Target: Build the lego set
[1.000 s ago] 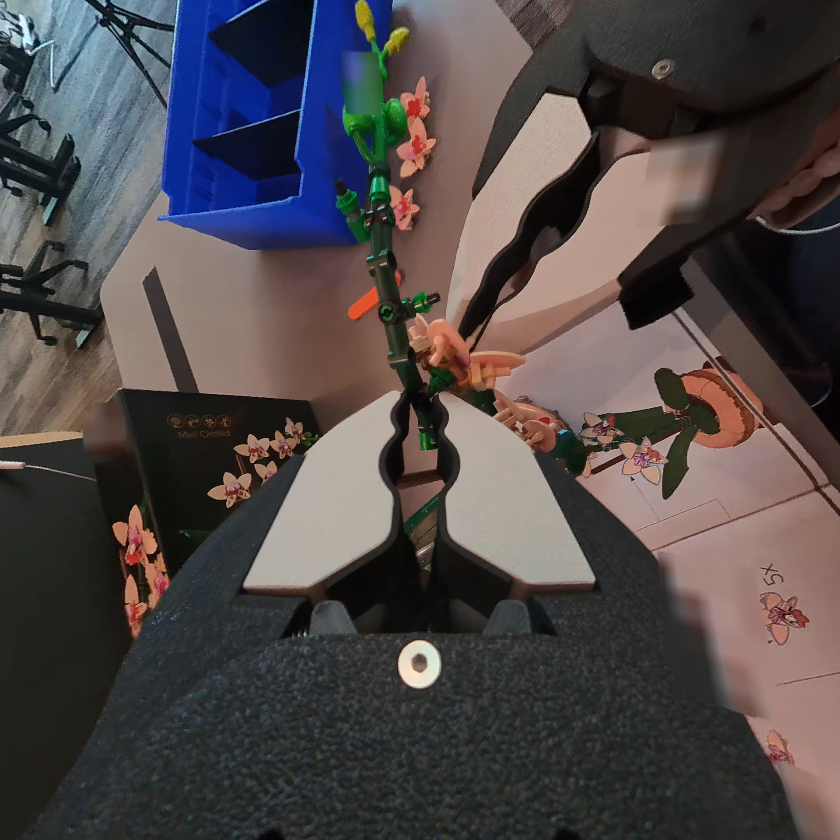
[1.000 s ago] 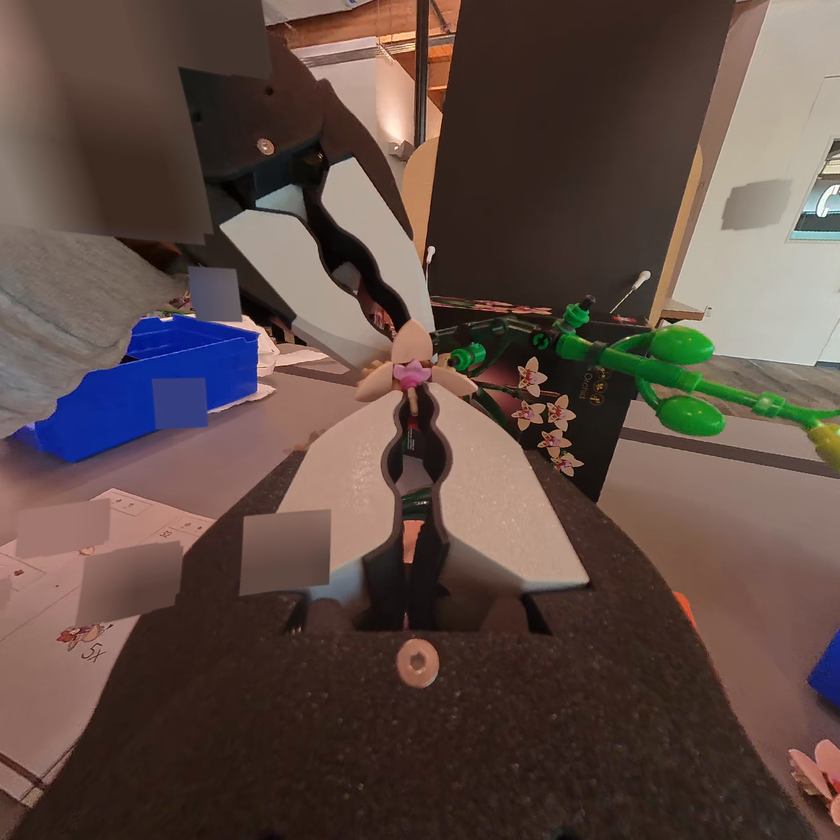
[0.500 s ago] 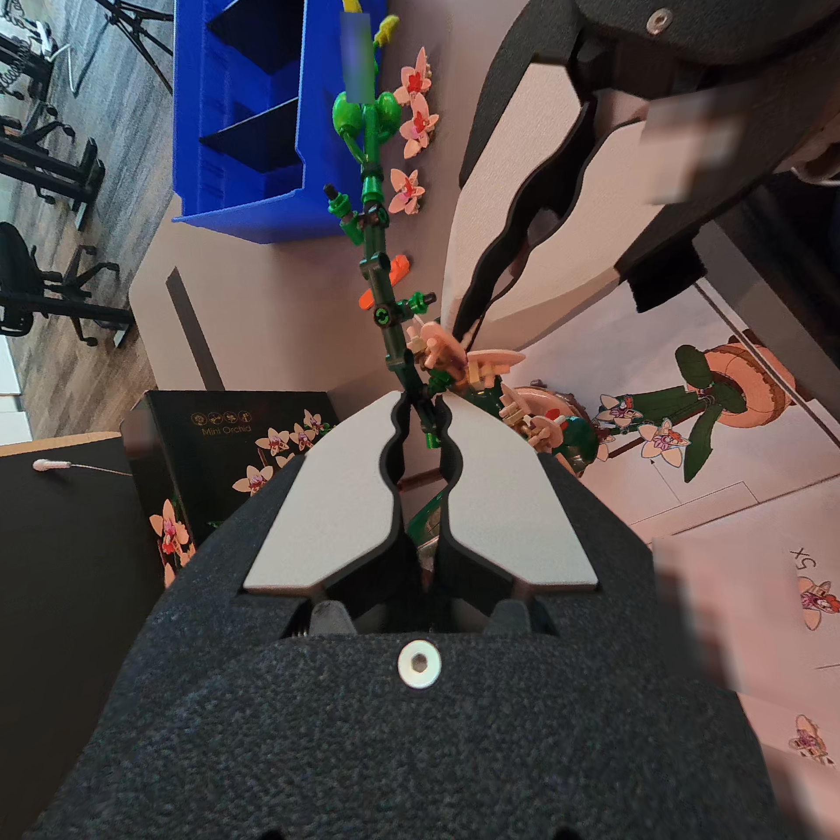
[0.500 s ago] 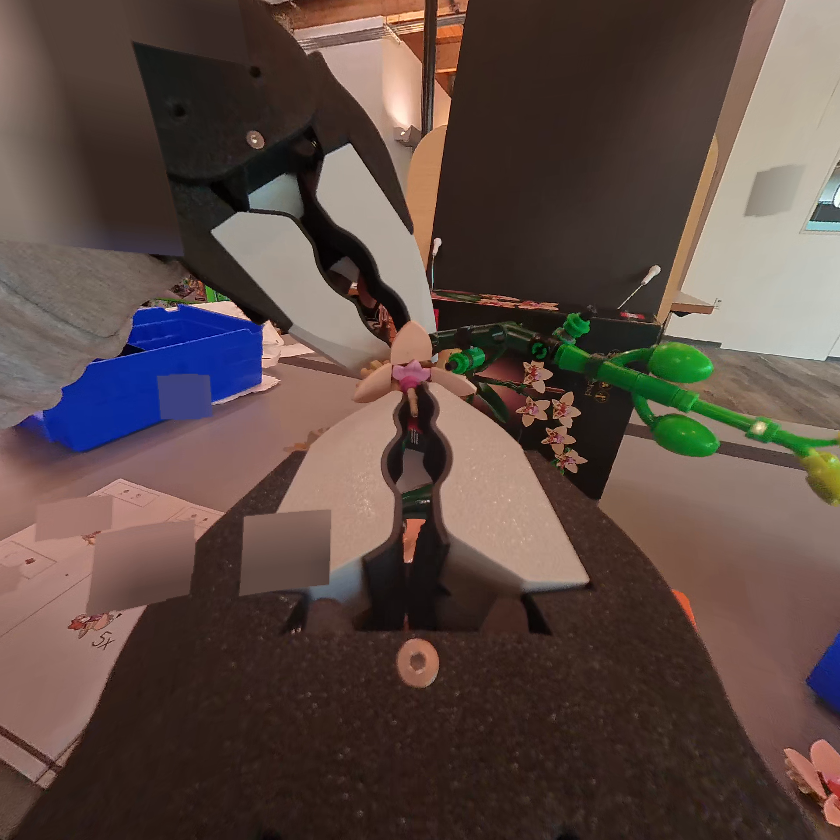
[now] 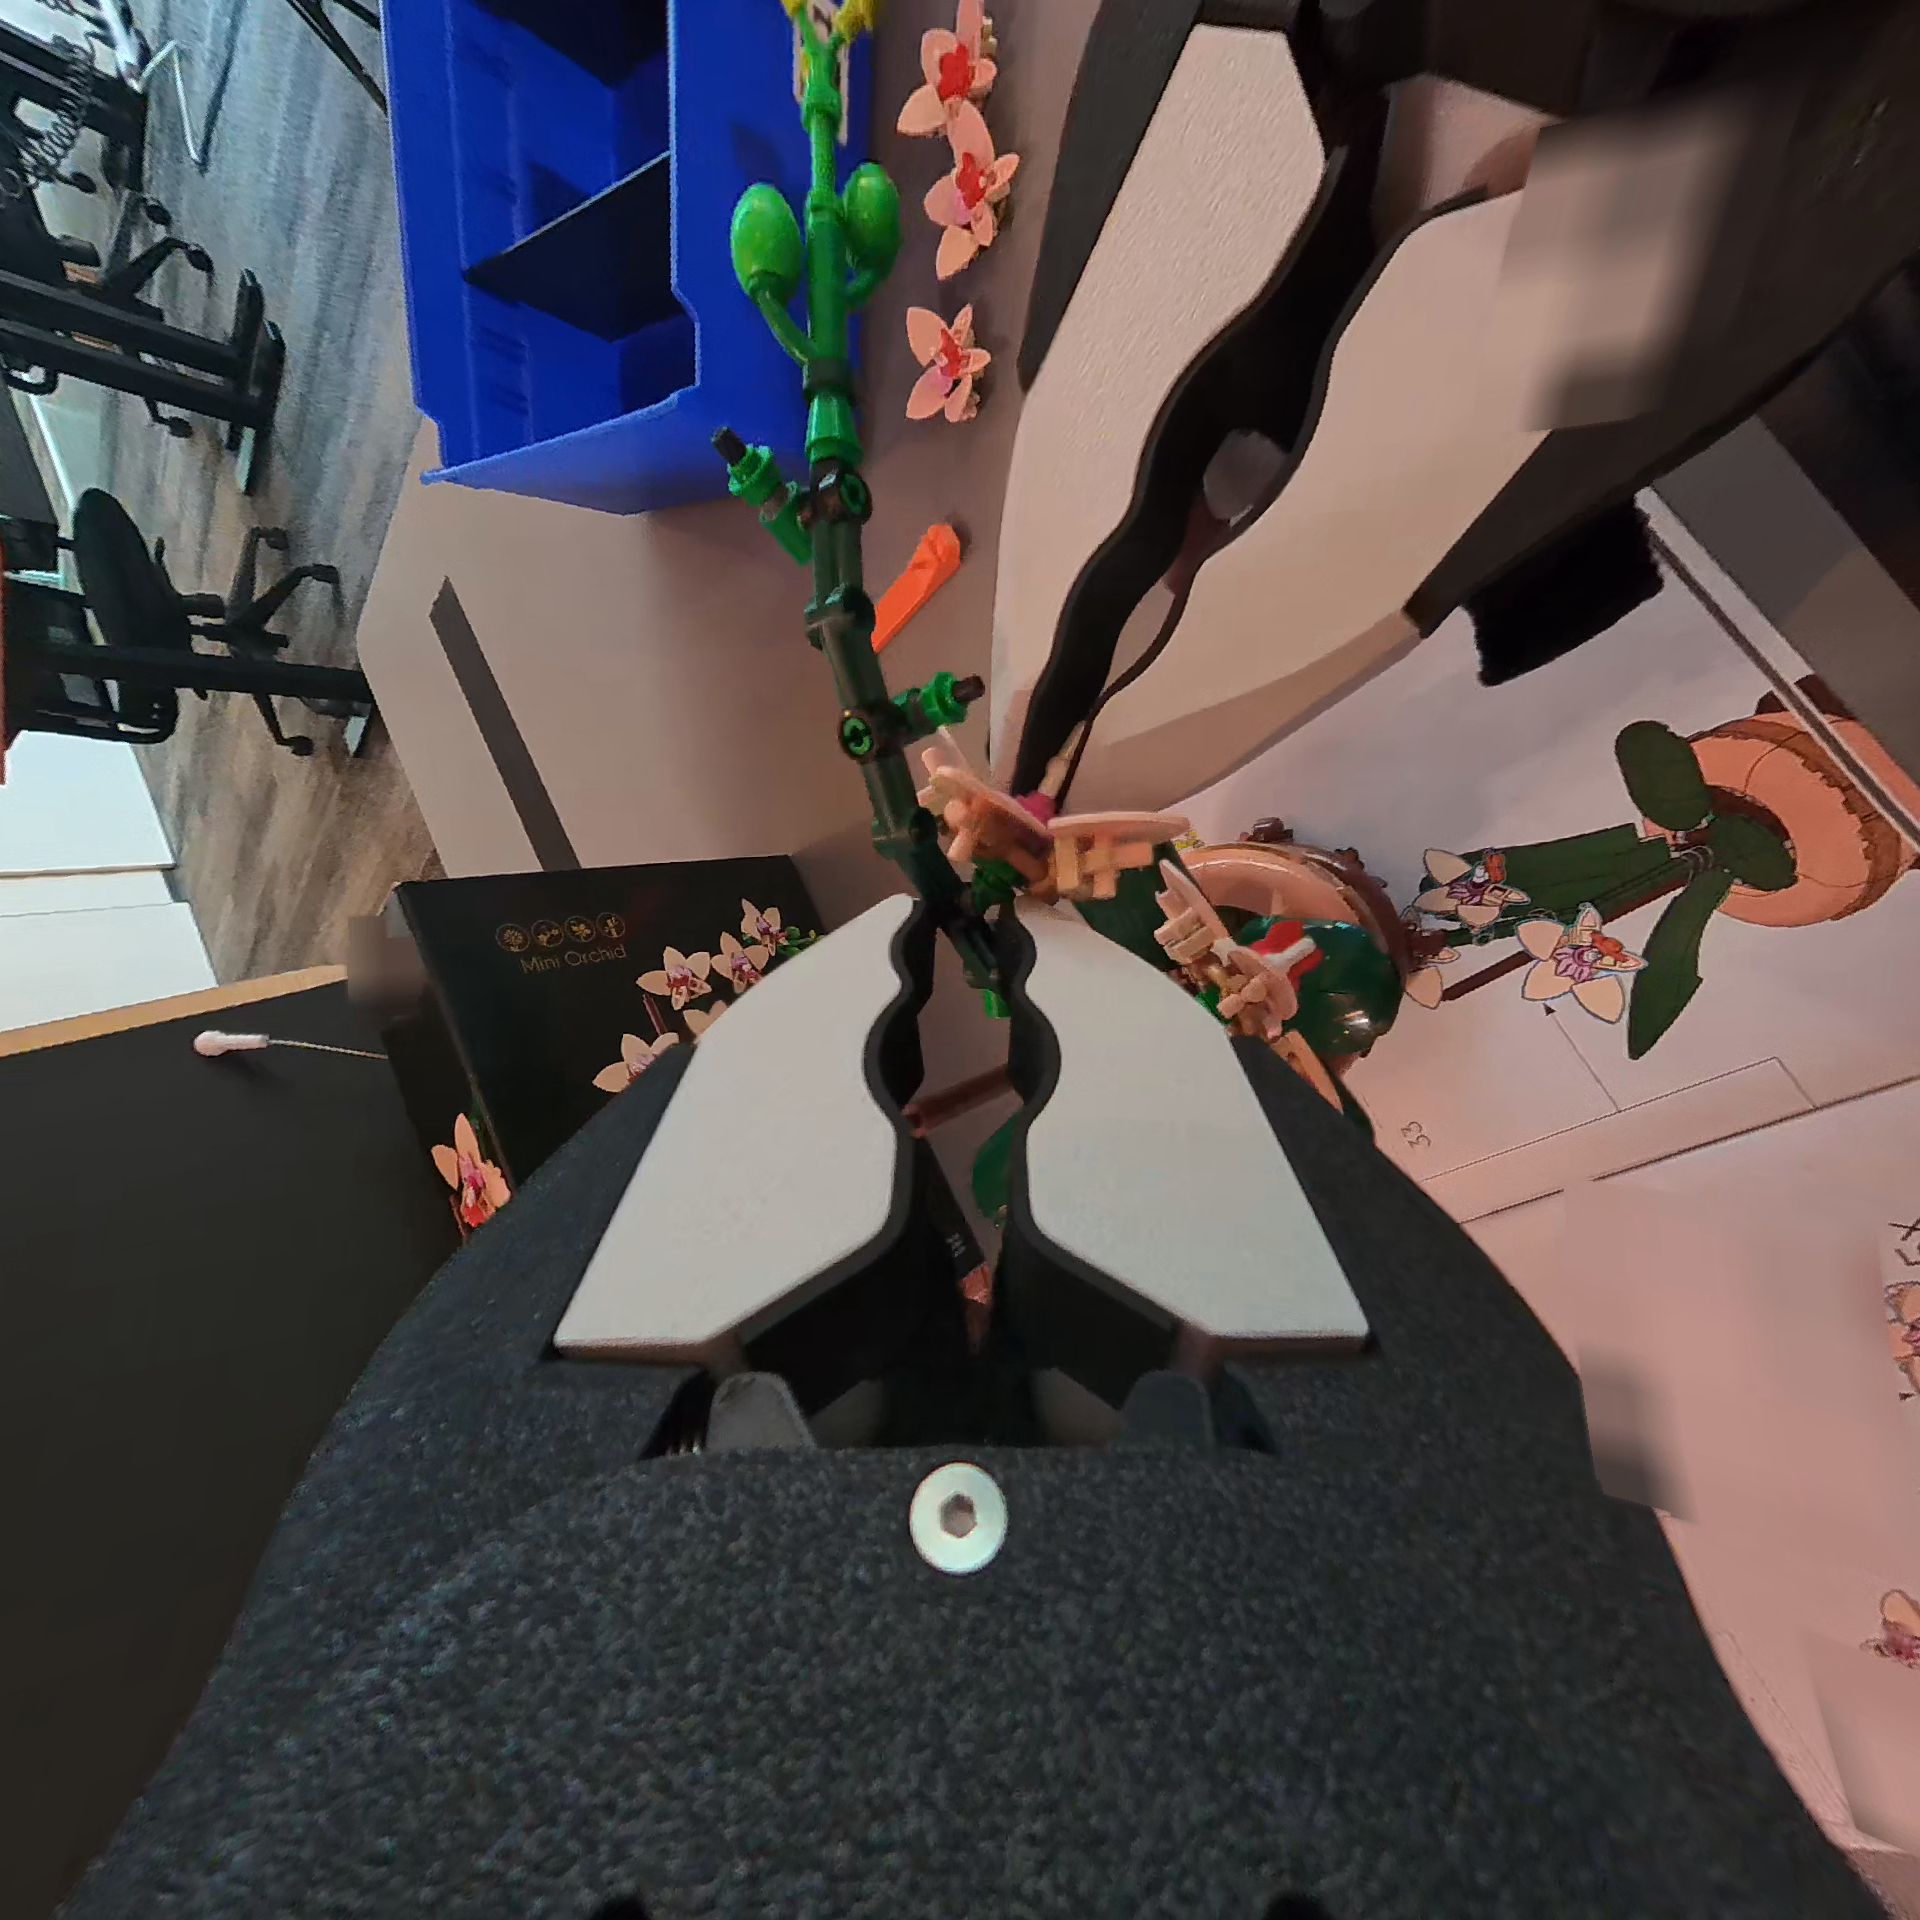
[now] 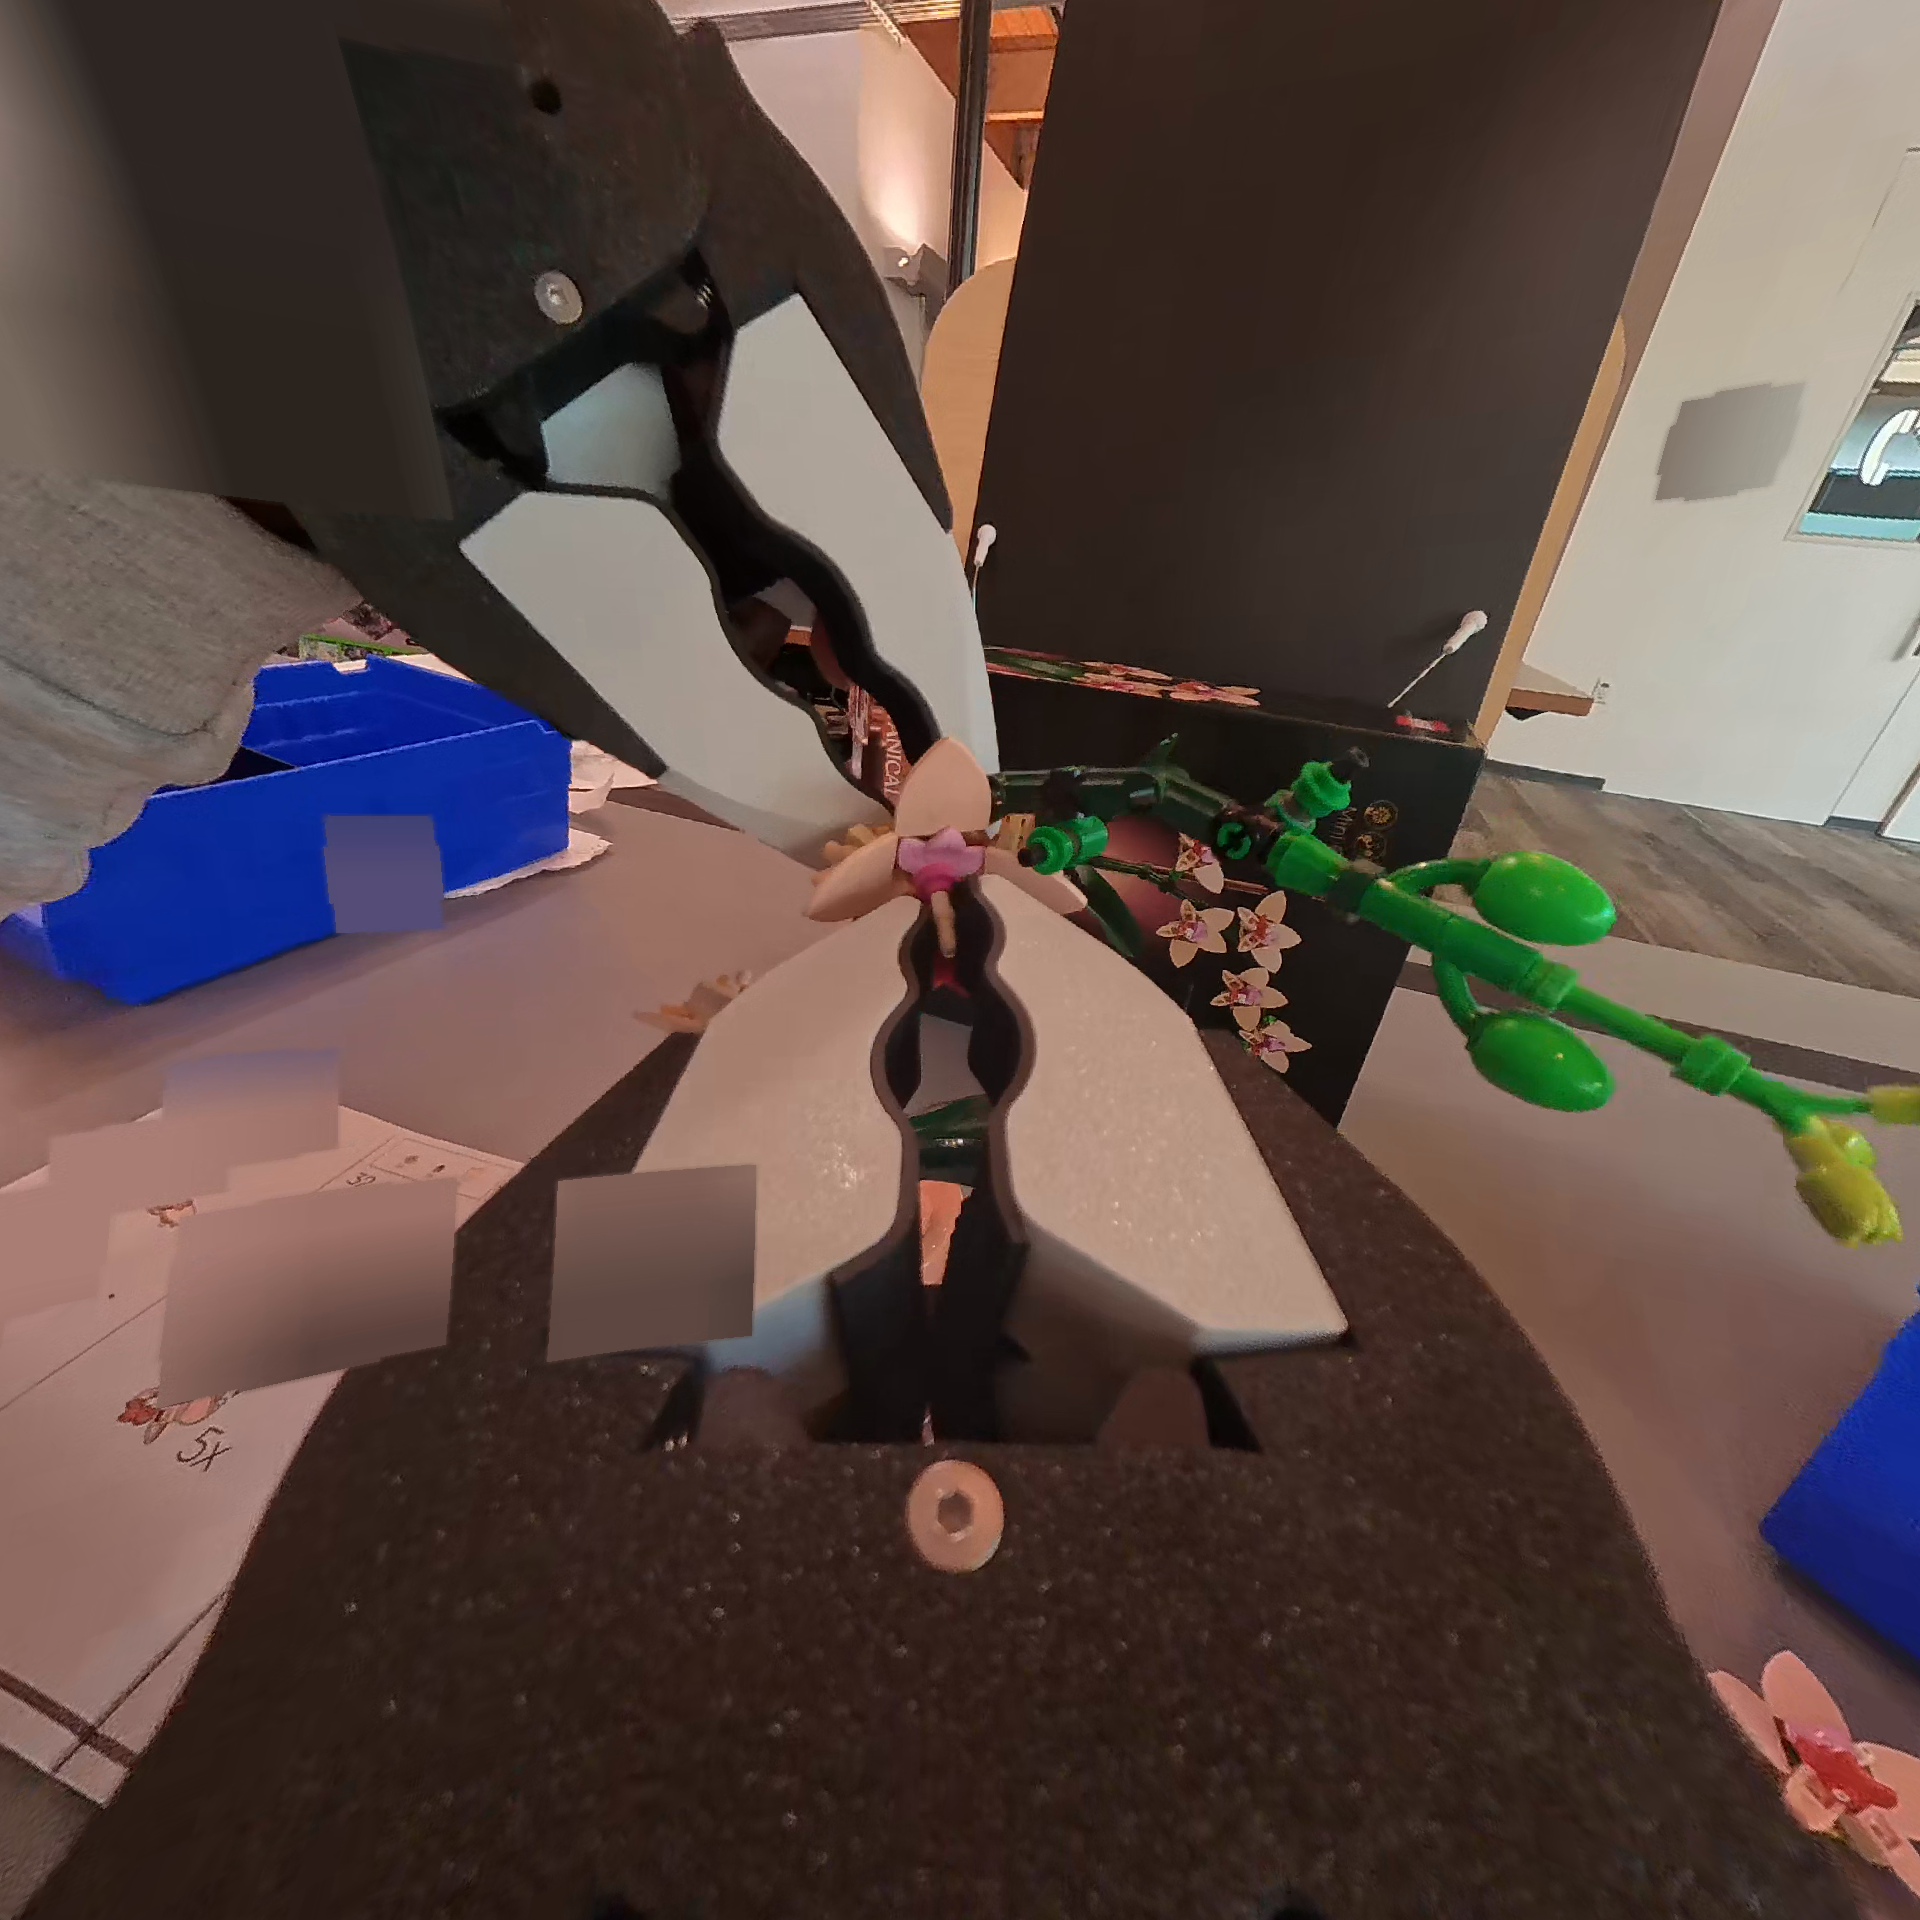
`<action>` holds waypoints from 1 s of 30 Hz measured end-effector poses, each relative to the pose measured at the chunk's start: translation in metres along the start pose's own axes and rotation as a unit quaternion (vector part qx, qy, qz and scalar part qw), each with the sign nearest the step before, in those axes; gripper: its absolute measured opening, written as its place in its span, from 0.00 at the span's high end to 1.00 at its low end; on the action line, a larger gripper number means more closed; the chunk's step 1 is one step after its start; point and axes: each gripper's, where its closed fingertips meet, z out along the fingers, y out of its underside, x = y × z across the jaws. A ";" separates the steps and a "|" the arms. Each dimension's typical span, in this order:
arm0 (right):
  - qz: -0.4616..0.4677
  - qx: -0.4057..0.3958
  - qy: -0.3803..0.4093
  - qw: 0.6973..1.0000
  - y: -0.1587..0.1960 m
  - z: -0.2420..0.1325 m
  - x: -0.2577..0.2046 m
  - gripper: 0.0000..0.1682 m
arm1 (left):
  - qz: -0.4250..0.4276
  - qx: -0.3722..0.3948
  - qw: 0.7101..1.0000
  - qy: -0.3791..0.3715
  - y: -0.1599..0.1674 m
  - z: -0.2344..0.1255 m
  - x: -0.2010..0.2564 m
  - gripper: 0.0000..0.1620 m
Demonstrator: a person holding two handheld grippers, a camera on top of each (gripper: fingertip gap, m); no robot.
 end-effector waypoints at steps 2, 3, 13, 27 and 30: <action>-0.001 -0.002 -0.001 1.000 0.000 0.000 0.000 0.98 | 0.003 -0.005 1.000 -0.002 0.001 0.000 0.000 0.93; -0.001 -0.003 -0.002 1.000 0.000 0.000 0.001 0.98 | 0.002 -0.004 1.000 -0.002 0.001 0.000 0.000 0.93; 0.038 0.003 -0.002 0.999 0.008 0.004 0.012 0.99 | 0.000 0.152 0.973 0.175 -0.062 -0.026 0.062 0.96; 0.090 -0.006 0.016 0.996 0.024 0.014 0.036 0.93 | -0.089 0.074 0.992 0.043 -0.005 -0.029 0.018 0.92; 0.107 -0.012 0.007 0.994 0.035 0.009 0.044 0.89 | -0.091 0.082 0.992 0.034 -0.013 -0.035 0.018 0.89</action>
